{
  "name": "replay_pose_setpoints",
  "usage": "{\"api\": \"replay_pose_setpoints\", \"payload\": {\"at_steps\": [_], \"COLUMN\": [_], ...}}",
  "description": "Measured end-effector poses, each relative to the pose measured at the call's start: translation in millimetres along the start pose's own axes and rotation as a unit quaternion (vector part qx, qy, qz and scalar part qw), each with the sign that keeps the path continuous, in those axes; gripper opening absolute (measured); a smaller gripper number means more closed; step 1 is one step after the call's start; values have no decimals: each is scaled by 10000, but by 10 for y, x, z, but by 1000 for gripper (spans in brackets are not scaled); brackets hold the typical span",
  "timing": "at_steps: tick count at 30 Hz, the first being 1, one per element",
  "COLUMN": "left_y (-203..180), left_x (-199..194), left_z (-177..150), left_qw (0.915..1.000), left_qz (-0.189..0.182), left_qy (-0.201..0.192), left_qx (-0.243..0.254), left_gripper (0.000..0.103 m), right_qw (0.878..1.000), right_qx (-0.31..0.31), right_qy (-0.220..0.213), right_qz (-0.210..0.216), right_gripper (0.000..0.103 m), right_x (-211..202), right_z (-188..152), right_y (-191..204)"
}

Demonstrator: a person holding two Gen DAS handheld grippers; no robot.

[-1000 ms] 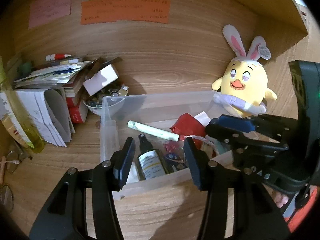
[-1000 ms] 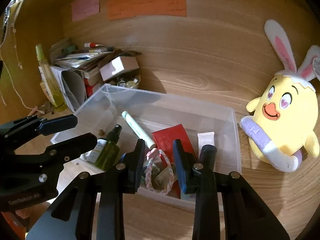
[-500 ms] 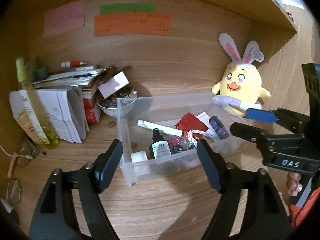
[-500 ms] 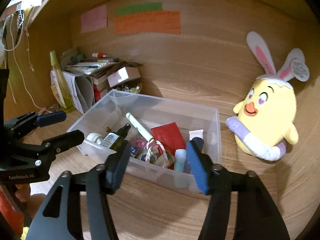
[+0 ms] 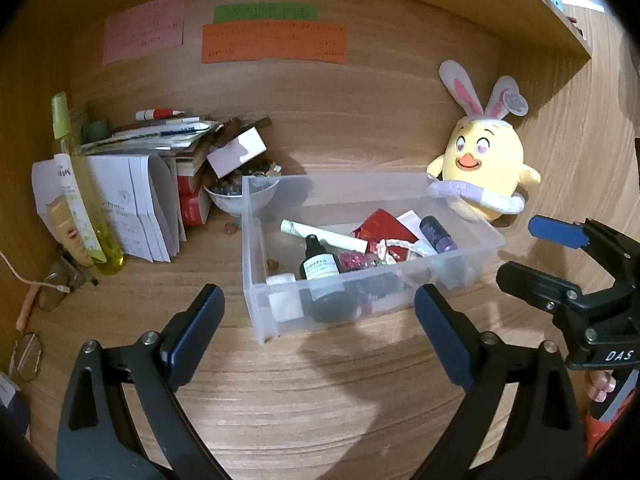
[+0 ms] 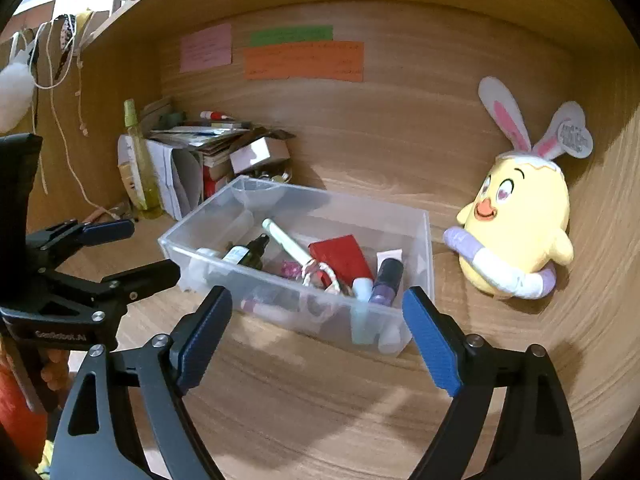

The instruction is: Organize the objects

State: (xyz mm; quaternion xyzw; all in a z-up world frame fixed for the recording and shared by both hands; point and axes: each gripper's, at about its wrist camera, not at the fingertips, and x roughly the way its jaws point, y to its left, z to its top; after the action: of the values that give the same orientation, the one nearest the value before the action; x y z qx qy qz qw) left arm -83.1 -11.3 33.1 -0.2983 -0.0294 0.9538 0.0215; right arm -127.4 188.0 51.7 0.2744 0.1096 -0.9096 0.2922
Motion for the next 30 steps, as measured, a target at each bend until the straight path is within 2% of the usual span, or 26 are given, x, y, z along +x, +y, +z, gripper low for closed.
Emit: {"api": "replay_pose_setpoints", "payload": {"at_steps": [30], "left_y": [-76], "left_x": [-49], "left_z": [-154], "left_qw": [10000], "left_qz": [-46], "left_qy": [14], "left_qx": [-9], "left_gripper": [98], "right_qw": [9996], "right_qx": [226], "right_qy": [39], "right_qz": [158], "right_gripper": [86], "right_x": [-76], "right_z": [-154], "right_y": [13]}}
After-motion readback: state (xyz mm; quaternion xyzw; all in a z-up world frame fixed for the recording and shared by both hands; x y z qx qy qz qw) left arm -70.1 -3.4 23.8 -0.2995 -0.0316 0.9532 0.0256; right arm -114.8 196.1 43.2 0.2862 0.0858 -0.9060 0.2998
